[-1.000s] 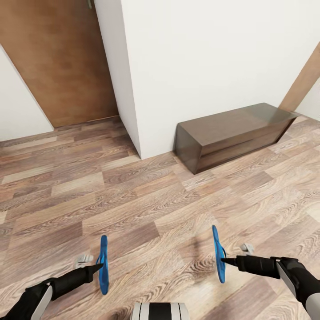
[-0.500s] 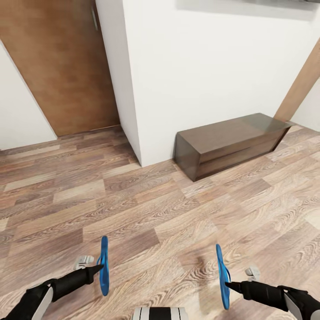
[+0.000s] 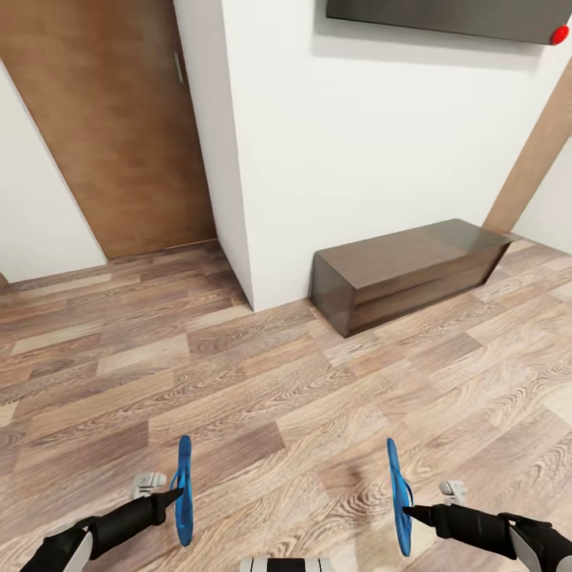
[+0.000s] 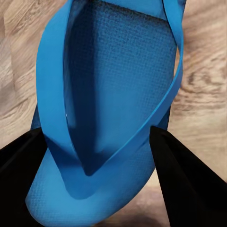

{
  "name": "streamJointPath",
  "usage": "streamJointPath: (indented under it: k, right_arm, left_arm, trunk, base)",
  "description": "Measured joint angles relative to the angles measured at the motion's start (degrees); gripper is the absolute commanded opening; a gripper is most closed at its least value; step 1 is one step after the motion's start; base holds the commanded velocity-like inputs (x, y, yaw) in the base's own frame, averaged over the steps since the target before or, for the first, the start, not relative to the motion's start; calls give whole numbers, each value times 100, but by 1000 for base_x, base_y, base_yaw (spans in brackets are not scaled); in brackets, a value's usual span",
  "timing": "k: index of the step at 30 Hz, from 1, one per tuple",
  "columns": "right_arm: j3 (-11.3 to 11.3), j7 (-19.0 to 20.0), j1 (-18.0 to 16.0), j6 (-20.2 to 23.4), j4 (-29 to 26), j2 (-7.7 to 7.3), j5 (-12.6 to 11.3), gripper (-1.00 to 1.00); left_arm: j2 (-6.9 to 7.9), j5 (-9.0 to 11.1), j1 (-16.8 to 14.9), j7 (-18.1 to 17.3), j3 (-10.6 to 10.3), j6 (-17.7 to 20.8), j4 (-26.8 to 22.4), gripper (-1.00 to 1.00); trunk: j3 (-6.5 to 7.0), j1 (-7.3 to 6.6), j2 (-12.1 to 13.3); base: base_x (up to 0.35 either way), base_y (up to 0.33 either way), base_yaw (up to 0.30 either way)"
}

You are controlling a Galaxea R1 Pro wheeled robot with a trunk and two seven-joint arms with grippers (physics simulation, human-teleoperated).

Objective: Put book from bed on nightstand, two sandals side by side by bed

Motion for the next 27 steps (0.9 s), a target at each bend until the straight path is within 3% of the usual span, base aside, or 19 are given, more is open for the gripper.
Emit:
streamJointPath:
  k: [4,11,27]
  right_arm:
    - [23,-5,2,-96,271,-4,8,-100]
    - [7,-34,6,-676,948,-8,-20,-100]
    - [-4,-65,7,-734,1001,-5,-23,-100]
  left_arm:
    - [5,2,-1,7,1,-191,200,-100]
    - [-5,0,1,16,-10,-230,248,-100]
    - [-96,2,-1,30,-21,-226,261,-100]
  trunk:
    - [88,-10,5]
    - [244,-28,15]
    - [599,-70,36]
  base:
    - [0,0,0]
    - [0,0,0]
    - [0,0,0]
